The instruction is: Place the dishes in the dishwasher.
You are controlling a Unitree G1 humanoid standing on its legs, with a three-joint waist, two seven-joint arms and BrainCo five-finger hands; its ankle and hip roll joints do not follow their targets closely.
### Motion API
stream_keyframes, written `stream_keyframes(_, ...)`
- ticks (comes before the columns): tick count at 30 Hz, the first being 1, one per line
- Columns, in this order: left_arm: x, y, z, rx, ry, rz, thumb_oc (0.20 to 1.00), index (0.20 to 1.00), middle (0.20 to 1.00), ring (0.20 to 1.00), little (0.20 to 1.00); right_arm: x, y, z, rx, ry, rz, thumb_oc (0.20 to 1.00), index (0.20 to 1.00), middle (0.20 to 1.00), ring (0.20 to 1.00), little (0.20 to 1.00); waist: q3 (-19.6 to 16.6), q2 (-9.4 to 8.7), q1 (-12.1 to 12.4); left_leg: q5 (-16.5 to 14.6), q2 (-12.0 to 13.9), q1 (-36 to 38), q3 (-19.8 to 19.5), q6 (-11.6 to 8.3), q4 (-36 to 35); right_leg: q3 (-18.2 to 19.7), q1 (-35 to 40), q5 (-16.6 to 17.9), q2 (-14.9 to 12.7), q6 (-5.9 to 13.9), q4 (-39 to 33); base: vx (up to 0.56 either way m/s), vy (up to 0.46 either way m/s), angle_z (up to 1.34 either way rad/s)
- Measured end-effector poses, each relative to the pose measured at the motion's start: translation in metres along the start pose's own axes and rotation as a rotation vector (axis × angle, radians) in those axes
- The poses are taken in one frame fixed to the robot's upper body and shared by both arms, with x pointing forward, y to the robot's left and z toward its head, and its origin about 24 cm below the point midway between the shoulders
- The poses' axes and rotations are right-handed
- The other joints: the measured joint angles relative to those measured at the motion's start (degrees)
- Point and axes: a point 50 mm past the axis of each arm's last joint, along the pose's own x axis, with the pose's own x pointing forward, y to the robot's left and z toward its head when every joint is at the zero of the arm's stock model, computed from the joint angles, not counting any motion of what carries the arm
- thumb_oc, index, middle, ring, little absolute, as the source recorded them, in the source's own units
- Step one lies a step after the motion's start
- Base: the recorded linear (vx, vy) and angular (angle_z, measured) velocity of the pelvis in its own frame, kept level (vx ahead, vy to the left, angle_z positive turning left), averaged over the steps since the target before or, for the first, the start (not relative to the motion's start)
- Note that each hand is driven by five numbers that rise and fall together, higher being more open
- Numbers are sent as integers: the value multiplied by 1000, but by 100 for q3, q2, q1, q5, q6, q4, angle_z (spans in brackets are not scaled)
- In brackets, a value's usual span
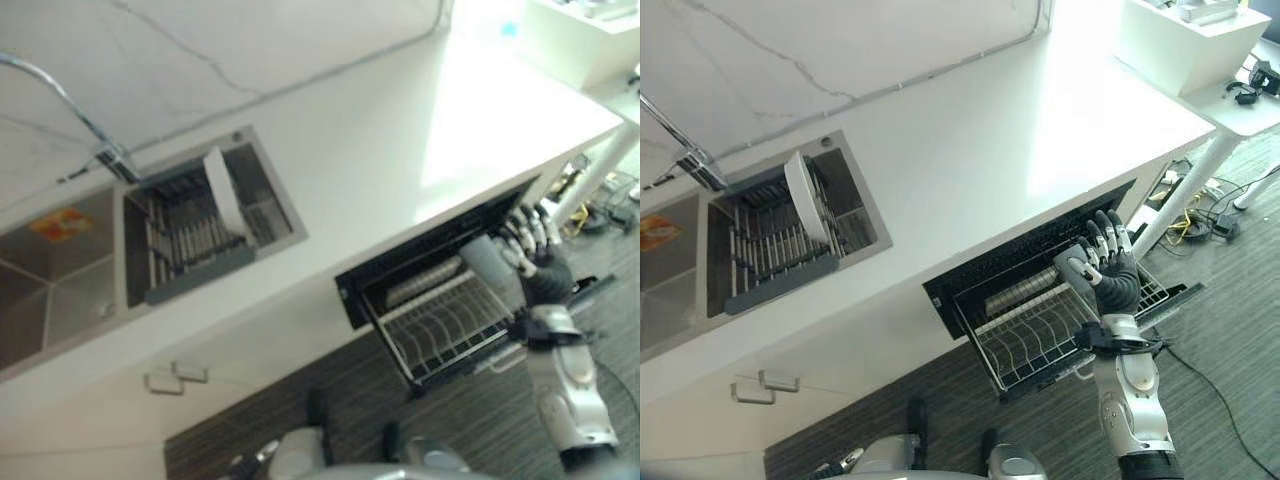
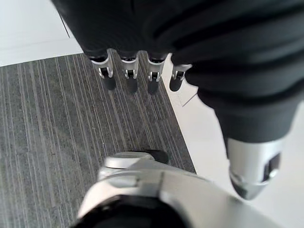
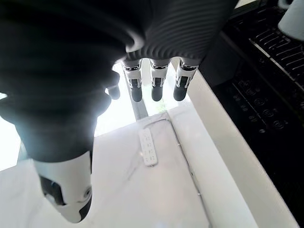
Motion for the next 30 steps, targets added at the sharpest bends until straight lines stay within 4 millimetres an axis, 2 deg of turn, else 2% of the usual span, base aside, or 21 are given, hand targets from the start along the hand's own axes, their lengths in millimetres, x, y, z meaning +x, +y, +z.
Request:
stream_keyframes(2,1,4,5,11,-24,9,1000,1000,1000,1000,1000,1,7,-3,13,7,27,1000,1000,1000,1000,1000,-7,-109,27,-29,-53,67,-21,3,-68,-68,64,21,-72,169,-29,38,36,17)
stream_keyframes(5,1,3,8,46,-42,4,1000,1000,1000,1000,1000,10,18,2,32,-29,69,1000,1000,1000,1000,1000,-15,-112,147,-159,-218,69,-21,119,-70,-128,217,135,-215,366,-335,36,30,7)
stream_keyframes(8,1,5,6,57,-38,9,1000,1000,1000,1000,1000,14,27,9,22,-63,116,1000,1000,1000,1000,1000,-19,-114,259,-219,-288,80,18,125,-72,-120,238,245,-273,422,-450,37,27,-2)
stream_keyframes(11,0,5,3,77,-34,9,1000,1000,1000,1000,1000,15,36,21,-30,-109,188,1000,1000,1000,1000,1000,-60,-111,308,-228,-323,66,38,123,-74,-126,294,329,-298,452,-534,81,35,1)
stream_keyframes(14,0,6,-1,98,-26,12,1000,1000,1000,1000,1000,19,44,35,-102,-169,249,1000,1000,1000,1000,1000,-253,-151,338,-219,-358,28,-13,137,-73,-153,323,387,-313,457,-613,81,28,7)
stream_keyframes(19,0,8,0,172,-27,16,1000,1000,1000,1000,1000,35,55,54,-116,-255,310,1000,1000,1000,1000,1000,-380,-247,474,-220,-414,62,-58,193,-74,-219,427,404,-357,482,-703,95,39,7)
stream_keyframes(24,1,17,-5,218,8,27,1000,1000,1000,1000,1000,59,78,62,-70,-253,348,1000,1000,1000,1000,1000,-444,-281,621,-261,-462,111,-72,206,-103,-309,551,439,-394,527,-816,108,27,6)
stream_keyframes(25,0,19,-10,219,34,31,1000,1000,1000,1000,1000,68,83,65,-37,-255,343,1000,1000,1000,1000,1000,-471,-300,757,-268,-479,110,-85,212,-107,-327,576,448,-405,536,-857,125,34,8)
stream_keyframes(30,0,22,-17,216,67,32,1000,1000,1000,1000,1000,96,96,65,27,-216,310,1000,1000,1000,1000,1000,-508,-362,1034,-260,-540,100,-236,234,-74,-482,622,438,-438,550,-858,76,20,15)
